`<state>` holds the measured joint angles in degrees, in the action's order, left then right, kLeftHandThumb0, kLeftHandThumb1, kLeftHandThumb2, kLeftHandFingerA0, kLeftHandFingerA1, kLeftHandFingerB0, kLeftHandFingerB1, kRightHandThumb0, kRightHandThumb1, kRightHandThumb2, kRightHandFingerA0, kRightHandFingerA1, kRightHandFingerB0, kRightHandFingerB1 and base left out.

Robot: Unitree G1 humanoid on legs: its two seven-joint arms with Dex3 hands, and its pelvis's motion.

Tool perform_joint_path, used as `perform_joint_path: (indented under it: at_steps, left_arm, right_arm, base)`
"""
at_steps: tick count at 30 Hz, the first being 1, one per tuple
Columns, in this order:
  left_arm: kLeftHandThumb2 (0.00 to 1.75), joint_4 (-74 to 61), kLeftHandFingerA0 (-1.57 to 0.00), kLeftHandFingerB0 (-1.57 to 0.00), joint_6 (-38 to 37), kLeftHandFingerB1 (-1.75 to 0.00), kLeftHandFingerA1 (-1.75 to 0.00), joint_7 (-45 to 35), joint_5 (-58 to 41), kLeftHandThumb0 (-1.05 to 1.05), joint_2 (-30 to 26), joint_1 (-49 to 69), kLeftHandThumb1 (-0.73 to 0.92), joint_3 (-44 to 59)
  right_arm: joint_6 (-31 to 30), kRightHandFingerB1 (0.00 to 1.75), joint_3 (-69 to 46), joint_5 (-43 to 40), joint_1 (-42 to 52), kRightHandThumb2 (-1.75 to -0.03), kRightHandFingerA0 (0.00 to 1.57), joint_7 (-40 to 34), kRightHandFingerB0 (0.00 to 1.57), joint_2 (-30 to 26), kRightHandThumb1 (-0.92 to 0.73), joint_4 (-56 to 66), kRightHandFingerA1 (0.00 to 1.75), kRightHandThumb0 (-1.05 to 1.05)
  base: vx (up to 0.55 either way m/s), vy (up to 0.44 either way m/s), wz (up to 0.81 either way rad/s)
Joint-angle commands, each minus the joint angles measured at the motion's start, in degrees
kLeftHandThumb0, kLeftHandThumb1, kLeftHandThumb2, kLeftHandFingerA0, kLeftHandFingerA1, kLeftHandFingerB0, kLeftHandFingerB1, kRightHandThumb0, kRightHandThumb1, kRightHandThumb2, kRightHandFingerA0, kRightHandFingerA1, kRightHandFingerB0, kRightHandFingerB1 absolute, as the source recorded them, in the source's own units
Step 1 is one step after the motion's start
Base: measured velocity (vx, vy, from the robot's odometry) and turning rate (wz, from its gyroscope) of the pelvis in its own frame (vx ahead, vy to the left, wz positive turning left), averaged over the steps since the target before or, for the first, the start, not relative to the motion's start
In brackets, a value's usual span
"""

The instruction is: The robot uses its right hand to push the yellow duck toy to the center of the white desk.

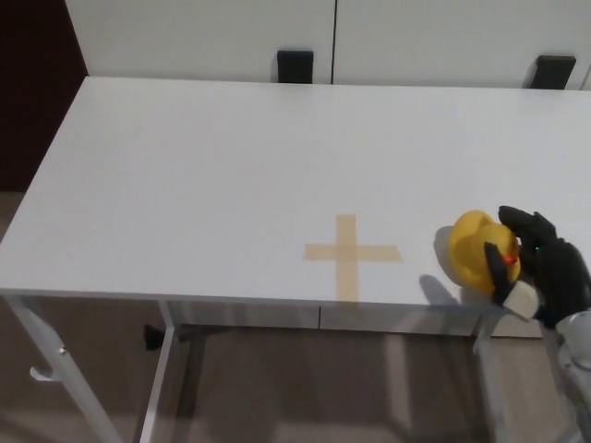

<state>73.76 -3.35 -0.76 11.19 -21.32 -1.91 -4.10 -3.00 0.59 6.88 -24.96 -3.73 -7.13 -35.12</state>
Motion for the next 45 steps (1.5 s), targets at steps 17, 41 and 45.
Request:
perform_joint_path:
  at_steps: [17,41,45]
  left_arm:
    - [1.45,-0.26,-1.50,-1.32,0.12,-0.75,-0.80,-0.32,0.44,0.51,0.82,0.07,-0.37,-0.22]
    - [1.52,-0.56,-1.43,-1.40,-0.05,-0.80,-0.78,-0.23,0.76,0.54,0.94,0.26,-0.37,-1.09]
    - [1.49,-0.49,-1.49,-1.34,-0.25,-0.79,-0.82,-0.25,0.53,0.47,0.90,0.18,-0.32,-1.03]
  right_arm:
    - [-2.89,0.21,5.10,2.36,-1.29,-1.18,0.00,-1.72,0.00,6.02,-0.75,0.94,0.26,-0.82]
    - [-9.05,0.09,9.60,3.14,-4.44,-1.19,0.00,-1.19,0.00,11.97,-0.82,4.33,0.20,-0.99]
    - [-8.54,0.10,9.37,2.92,-4.66,-1.18,0.00,-1.37,0.00,12.68,-0.81,4.12,0.20,-0.99]
  base:
    - [0.00,0.000,0.00]
    - [0.00,0.000,0.00]
    - [0.00,0.000,0.00]
